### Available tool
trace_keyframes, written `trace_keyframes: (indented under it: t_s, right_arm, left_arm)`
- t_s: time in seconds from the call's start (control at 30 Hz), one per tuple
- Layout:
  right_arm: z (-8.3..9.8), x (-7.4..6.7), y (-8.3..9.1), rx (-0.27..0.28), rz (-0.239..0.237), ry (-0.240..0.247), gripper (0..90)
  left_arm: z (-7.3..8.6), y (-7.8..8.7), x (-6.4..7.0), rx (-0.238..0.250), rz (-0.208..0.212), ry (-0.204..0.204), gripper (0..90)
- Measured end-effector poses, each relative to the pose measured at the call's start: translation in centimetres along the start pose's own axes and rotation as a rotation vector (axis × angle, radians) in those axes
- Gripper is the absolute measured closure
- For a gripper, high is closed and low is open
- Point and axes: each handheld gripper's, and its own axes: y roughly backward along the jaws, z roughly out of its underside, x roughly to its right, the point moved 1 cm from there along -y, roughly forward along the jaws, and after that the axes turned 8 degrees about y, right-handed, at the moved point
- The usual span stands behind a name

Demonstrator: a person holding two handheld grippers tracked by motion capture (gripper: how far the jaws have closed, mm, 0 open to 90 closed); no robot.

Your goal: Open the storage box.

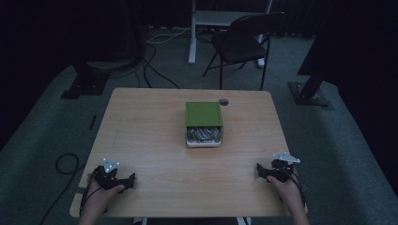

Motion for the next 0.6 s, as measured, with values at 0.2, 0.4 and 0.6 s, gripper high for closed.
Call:
trace_keyframes:
  t_s: [0.2, 0.4, 0.6]
  right_arm:
    - [0.00, 0.00, 0.00, 0.000, 0.000, 0.000, 10.6]
    - [-0.01, 0.00, 0.00, 0.000, 0.000, 0.000, 10.6]
    - [-0.01, 0.00, 0.00, 0.000, 0.000, 0.000, 10.6]
  left_arm:
    - [0.10, 0.06, 0.04, 0.002, 0.013, -0.010, 0.6]
    - [0.16, 0.16, 0.33, 0.010, 0.012, -0.045, 0.7]
    - [0.18, 0.18, 0.83, 0.017, 0.021, -0.081, 1.6]
